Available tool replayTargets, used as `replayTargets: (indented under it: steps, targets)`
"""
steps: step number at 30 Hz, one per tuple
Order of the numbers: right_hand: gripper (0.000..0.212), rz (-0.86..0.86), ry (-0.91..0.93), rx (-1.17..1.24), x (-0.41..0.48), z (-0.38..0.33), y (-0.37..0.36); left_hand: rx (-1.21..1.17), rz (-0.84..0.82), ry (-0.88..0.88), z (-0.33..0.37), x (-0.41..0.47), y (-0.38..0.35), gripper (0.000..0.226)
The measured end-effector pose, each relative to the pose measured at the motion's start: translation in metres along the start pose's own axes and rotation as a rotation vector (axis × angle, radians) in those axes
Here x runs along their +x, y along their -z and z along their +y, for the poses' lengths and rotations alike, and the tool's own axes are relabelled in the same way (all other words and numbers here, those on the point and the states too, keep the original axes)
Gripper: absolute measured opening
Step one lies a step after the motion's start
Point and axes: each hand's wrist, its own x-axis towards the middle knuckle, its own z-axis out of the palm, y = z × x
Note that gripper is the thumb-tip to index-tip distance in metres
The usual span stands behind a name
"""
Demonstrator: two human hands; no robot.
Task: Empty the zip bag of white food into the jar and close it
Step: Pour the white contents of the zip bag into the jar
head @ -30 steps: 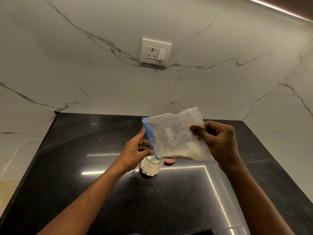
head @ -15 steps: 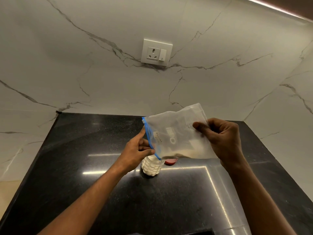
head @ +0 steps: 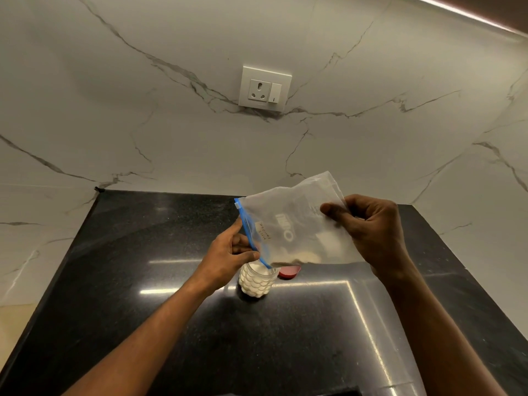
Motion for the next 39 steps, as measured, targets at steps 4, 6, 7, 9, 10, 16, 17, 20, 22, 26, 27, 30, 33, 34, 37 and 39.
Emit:
replayTargets:
  steps: [4, 6, 7, 9, 10, 16, 17, 20, 22, 26, 27, 30, 33, 34, 37, 39]
  targets:
    - [0.016, 0.008, -0.002, 0.006, 0.002, -0.001, 0.0, -0.017, 0.0, 0.0, 0.0, 0.001, -0.001, 0.073]
    - [0.015, 0.007, -0.005, 0.017, 0.004, -0.001, -0.002, -0.025, -0.009, 0.0, -0.001, 0.001, -0.001, 0.075]
    - [0.015, 0.005, -0.011, 0.021, 0.004, -0.001, -0.003, -0.023, -0.012, 0.002, -0.002, 0.001, -0.001, 0.075]
    - [0.015, -0.008, -0.02, 0.014, 0.005, -0.001, -0.005, -0.026, -0.011, 0.007, -0.004, 0.0, 0.001, 0.075]
    - [0.015, -0.007, -0.02, 0.014, 0.005, -0.001, -0.005, -0.03, -0.01, 0.005, -0.003, 0.0, 0.001, 0.075]
    - [0.026, -0.041, -0.044, 0.013, 0.003, -0.004, -0.012, -0.034, 0.006, 0.022, -0.005, 0.0, 0.001, 0.074]
    - [0.03, -0.065, -0.066, 0.003, 0.003, -0.004, -0.012, -0.042, 0.02, 0.031, -0.007, 0.0, 0.001, 0.071]
    - [0.036, -0.218, -0.188, -0.063, 0.003, -0.002, -0.007, -0.108, 0.053, 0.091, -0.01, -0.001, 0.004, 0.078]
    - [0.041, -0.403, -0.273, -0.16, -0.002, 0.002, -0.003, -0.154, 0.055, 0.14, -0.01, -0.001, 0.006, 0.08]
    - [0.078, -0.544, -0.348, -0.293, -0.012, 0.009, 0.004, -0.156, 0.045, 0.167, -0.01, 0.001, 0.008, 0.067]
    - [0.076, -0.521, -0.327, -0.311, -0.013, 0.009, 0.007, -0.146, 0.046, 0.167, -0.01, 0.001, 0.008, 0.067]
    - [0.054, -0.392, -0.234, -0.266, -0.014, 0.008, 0.014, -0.123, 0.055, 0.145, -0.009, -0.001, 0.006, 0.079]
    - [0.033, -0.208, -0.158, -0.122, -0.018, 0.007, 0.015, -0.081, 0.065, 0.108, -0.009, -0.003, 0.004, 0.069]
    - [0.027, -0.163, -0.128, -0.126, -0.019, 0.007, 0.012, -0.062, 0.064, 0.093, -0.009, -0.004, 0.004, 0.062]
    - [0.025, -0.097, -0.048, -0.203, -0.024, 0.007, 0.002, -0.046, 0.059, 0.07, -0.01, -0.006, 0.003, 0.055]
    - [0.029, -0.091, -0.009, -0.214, -0.026, 0.004, -0.002, -0.055, 0.063, 0.064, -0.01, -0.008, 0.002, 0.056]
